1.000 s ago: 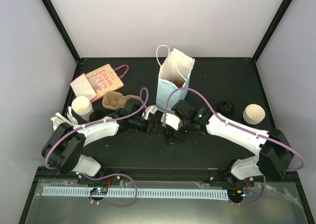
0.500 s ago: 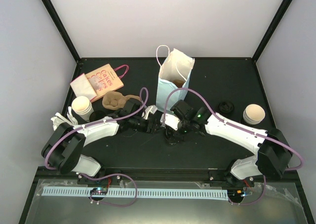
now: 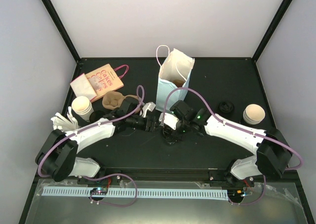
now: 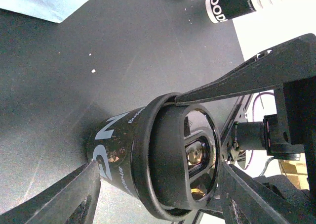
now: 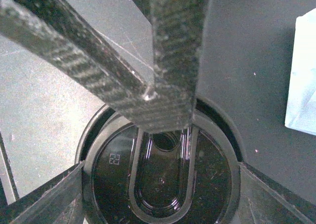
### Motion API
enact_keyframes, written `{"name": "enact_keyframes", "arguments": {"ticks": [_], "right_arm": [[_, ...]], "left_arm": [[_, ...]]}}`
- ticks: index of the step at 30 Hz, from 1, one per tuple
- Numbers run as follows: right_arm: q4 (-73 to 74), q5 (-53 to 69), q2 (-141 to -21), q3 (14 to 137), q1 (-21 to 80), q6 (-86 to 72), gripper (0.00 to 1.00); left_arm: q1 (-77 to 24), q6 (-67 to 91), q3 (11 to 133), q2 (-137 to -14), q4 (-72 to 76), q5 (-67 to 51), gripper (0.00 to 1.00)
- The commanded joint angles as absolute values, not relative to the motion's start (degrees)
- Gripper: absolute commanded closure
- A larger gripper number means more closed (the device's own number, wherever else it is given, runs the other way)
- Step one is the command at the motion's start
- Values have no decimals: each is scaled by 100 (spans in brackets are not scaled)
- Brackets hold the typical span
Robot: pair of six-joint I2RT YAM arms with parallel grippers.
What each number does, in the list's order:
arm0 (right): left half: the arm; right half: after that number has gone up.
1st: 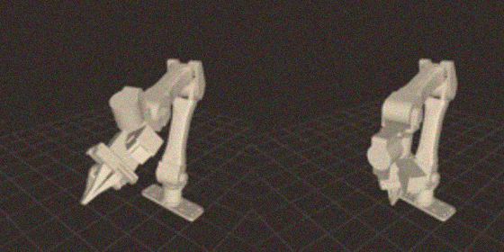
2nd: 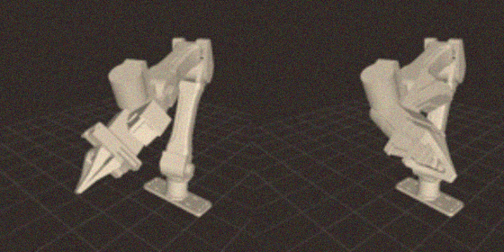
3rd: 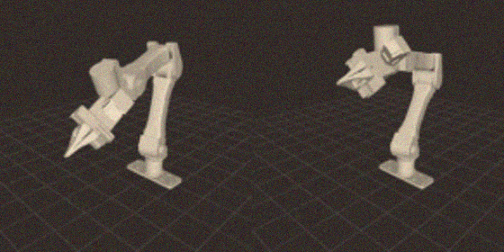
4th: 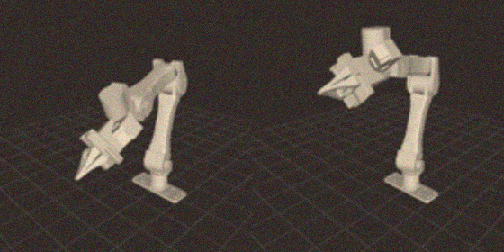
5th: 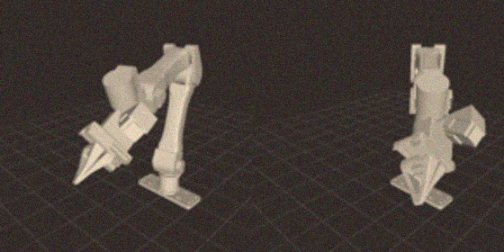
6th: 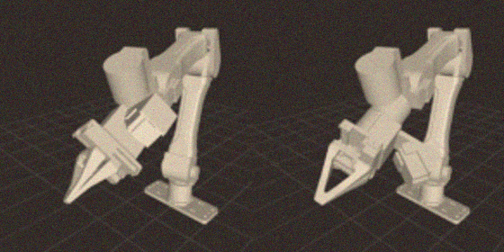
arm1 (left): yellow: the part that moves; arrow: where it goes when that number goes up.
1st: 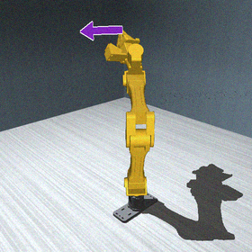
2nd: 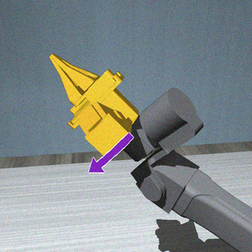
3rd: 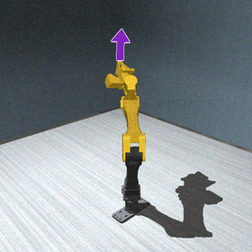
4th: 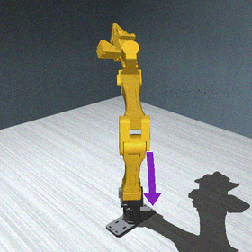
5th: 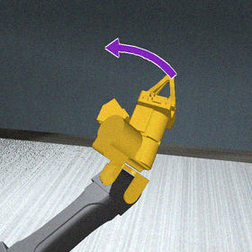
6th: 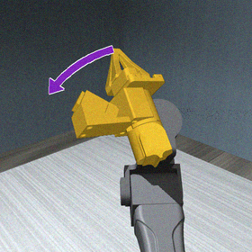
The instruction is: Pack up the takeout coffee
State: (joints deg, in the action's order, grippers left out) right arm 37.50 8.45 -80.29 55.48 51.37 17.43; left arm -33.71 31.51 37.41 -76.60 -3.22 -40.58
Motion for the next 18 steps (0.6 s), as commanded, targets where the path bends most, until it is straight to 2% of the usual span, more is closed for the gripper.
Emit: {"name": "enact_keyframes", "arguments": {"ticks": [1,18], "right_arm": [[3585,891,-8147,5244,5162,1616,21],[3822,771,-7879,4986,5168,1602,23]], "left_arm": [[-3305,3124,3832,-7572,-402,-3982,32],[-3269,3116,3821,-7644,-479,-4005,35]]}}
